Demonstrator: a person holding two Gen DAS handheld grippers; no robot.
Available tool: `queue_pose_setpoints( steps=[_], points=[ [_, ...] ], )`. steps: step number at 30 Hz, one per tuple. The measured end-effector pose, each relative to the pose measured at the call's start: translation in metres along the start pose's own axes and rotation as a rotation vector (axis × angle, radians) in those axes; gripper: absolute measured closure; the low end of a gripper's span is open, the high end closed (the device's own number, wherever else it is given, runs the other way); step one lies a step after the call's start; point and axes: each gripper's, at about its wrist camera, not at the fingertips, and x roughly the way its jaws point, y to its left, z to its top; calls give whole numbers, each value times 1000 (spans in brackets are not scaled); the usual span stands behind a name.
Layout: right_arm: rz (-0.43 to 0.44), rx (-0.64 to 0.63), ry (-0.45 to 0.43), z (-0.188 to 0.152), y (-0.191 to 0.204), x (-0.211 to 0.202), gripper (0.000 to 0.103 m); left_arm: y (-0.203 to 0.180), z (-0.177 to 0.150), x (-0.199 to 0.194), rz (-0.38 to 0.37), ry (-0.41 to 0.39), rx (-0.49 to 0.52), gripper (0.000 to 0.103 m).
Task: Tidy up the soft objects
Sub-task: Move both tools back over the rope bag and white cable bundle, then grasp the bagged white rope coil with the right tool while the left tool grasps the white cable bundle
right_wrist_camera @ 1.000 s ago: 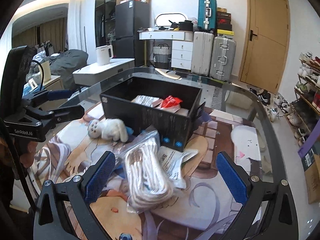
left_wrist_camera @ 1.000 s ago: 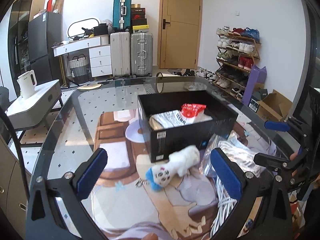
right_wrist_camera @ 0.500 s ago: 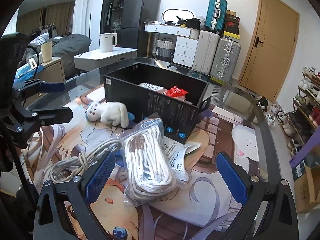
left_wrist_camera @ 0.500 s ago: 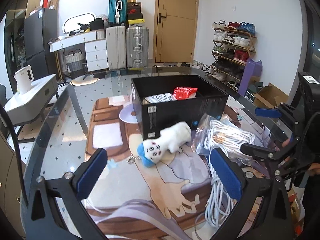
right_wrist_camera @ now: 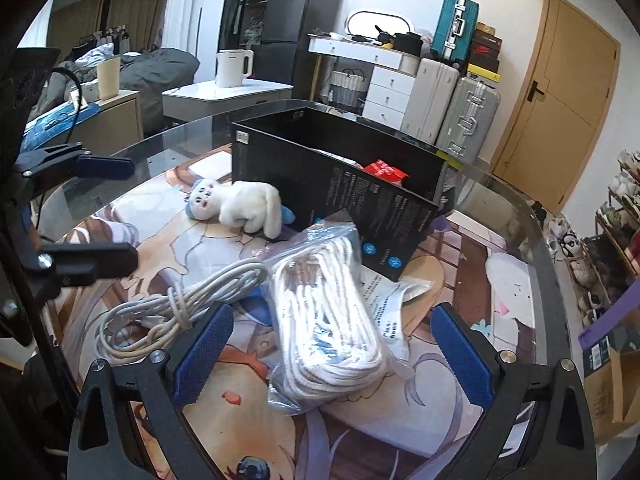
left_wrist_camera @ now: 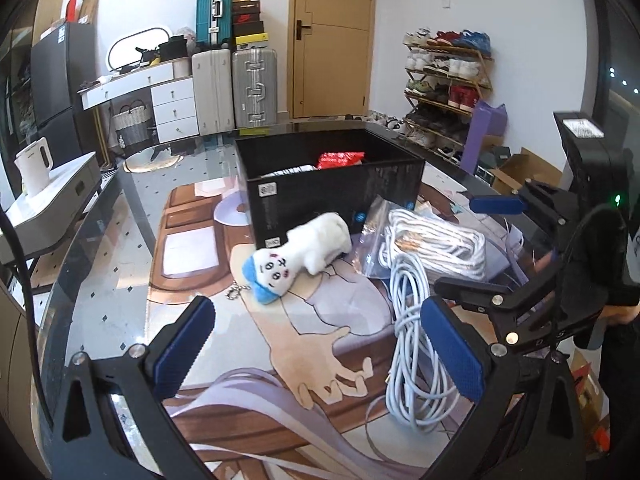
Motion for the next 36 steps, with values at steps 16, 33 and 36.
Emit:
queue_pose_setpoints(
  steps=[16, 33, 36],
  points=[
    [123, -44, 17, -5, 11, -4, 34, 6, -5, 4, 7, 15, -18, 0],
    [94, -10, 78, -3, 16, 22, 46, 10, -5, 9, 1, 31, -36, 0],
    [93, -7, 84, -3, 16, 23, 49, 10, -5, 9, -5, 33, -36, 0]
  ],
)
